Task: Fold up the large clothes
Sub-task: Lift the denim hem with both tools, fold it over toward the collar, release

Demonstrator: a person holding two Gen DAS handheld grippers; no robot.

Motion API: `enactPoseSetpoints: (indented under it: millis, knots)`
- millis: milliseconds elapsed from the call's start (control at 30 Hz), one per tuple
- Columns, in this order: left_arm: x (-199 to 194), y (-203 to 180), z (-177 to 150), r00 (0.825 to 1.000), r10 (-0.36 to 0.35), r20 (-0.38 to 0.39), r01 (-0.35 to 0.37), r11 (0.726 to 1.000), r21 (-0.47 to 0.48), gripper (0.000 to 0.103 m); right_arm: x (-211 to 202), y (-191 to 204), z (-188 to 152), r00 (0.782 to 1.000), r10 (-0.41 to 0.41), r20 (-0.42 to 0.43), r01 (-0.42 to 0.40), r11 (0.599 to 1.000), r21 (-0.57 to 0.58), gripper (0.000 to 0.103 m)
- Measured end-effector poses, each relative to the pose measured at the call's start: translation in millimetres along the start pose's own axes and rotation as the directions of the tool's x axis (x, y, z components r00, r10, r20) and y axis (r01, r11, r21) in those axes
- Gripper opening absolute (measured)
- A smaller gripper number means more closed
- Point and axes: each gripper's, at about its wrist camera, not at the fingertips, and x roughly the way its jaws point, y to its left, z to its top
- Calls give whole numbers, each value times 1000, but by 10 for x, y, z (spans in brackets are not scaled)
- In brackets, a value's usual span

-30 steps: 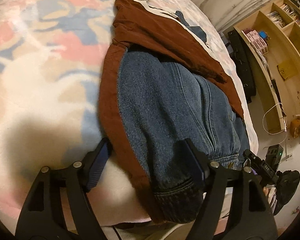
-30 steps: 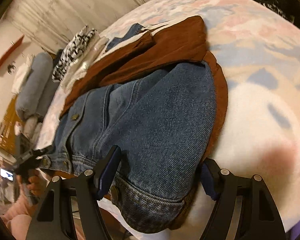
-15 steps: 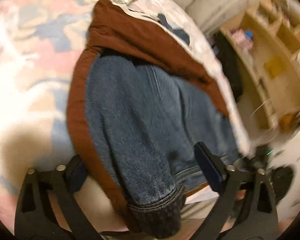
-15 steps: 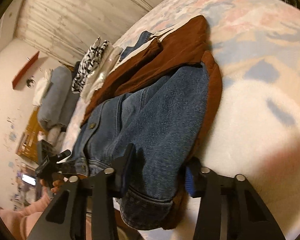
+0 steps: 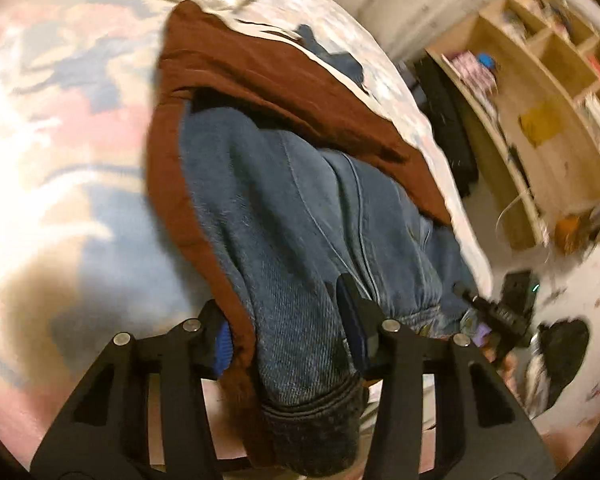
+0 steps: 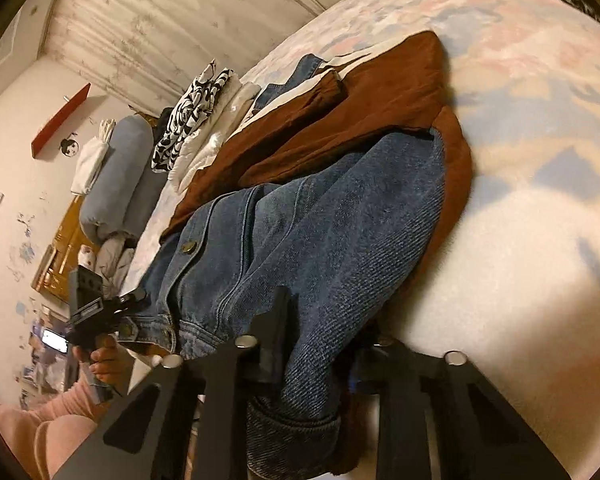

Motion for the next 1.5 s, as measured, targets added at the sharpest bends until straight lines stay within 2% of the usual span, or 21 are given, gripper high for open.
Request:
enactPoseSetpoints:
  millis: [67, 100, 167, 267, 367, 633, 800, 900, 967, 1067, 1200, 1233, 1267, 1300, 1367, 1433, 1500]
  knots:
    - [-16, -18, -1, 998, 53, 27, -53, 999, 1, 17, -29, 64, 6, 1000, -21, 21, 21, 1000, -15, 11]
    - [-48, 15, 11, 998, 51, 40, -49, 998, -46, 13, -67, 87, 4, 999, -28, 31, 29, 999, -22, 11]
    - [-117, 22, 12, 996, 63, 64, -57, 994, -96, 12, -164, 170, 5, 997, -46, 60, 48, 998, -43, 9]
    - [-236, -59, -32, 989, 118, 90, -111, 991, -77, 11, -312, 338, -11, 993, -65, 96, 74, 994, -85, 8]
    - [-408, -130, -105, 986, 138, 96, -130, 988, -87, 10, -428, 504, -48, 990, -86, 109, 100, 987, -123, 8]
    - [-1014, -339, -279, 986, 136, 97, -131, 990, -58, 10, -834, 927, -227, 992, -64, 109, 84, 977, -194, 8]
    - [-1020, -260, -57, 993, 104, 59, -96, 987, -130, 10, -874, 1044, -105, 991, -81, 106, 97, 982, -162, 8]
    - [-905, -253, 309, 996, 72, 58, -62, 984, -168, 10, -817, 993, 181, 991, -73, 115, 84, 992, -96, 8]
    - [-844, -261, 587, 995, 59, 80, -44, 984, -175, 11, -719, 943, 493, 991, -62, 116, 64, 998, -20, 8]
    - [-623, -244, 1195, 994, 40, 98, -21, 982, -186, 13, -518, 859, 989, 990, -49, 130, 42, 997, 59, 8]
    - [-221, -97, 1936, 993, 19, 115, 10, 969, -246, 23, -100, 678, 1746, 989, -46, 141, 21, 985, 170, 11]
    - [-122, -61, 2075, 992, 24, 120, 9, 964, -265, 25, 32, 604, 1946, 989, -41, 142, 11, 979, 204, 19]
    - [-25, -34, 2190, 992, 29, 124, 7, 960, -281, 32, 173, 526, 2140, 989, -33, 147, -3, 971, 239, 31]
    - [128, 26, 2371, 992, 16, 126, 23, 954, -300, 40, 282, 408, 2306, 988, -21, 154, -23, 960, 277, 35]
    - [345, 152, 2571, 991, 0, 136, 47, 938, -344, 51, 544, 180, 2603, 986, -17, 164, -45, 929, 368, 53]
    - [573, 315, 2745, 990, 10, 142, 47, 919, -393, 54, 812, 4, 2837, 986, -34, 160, -38, 905, 424, 61]
    - [737, 432, 2831, 991, 9, 132, 45, 914, -404, 54, 988, -124, 2939, 989, -51, 139, -15, 900, 436, 63]
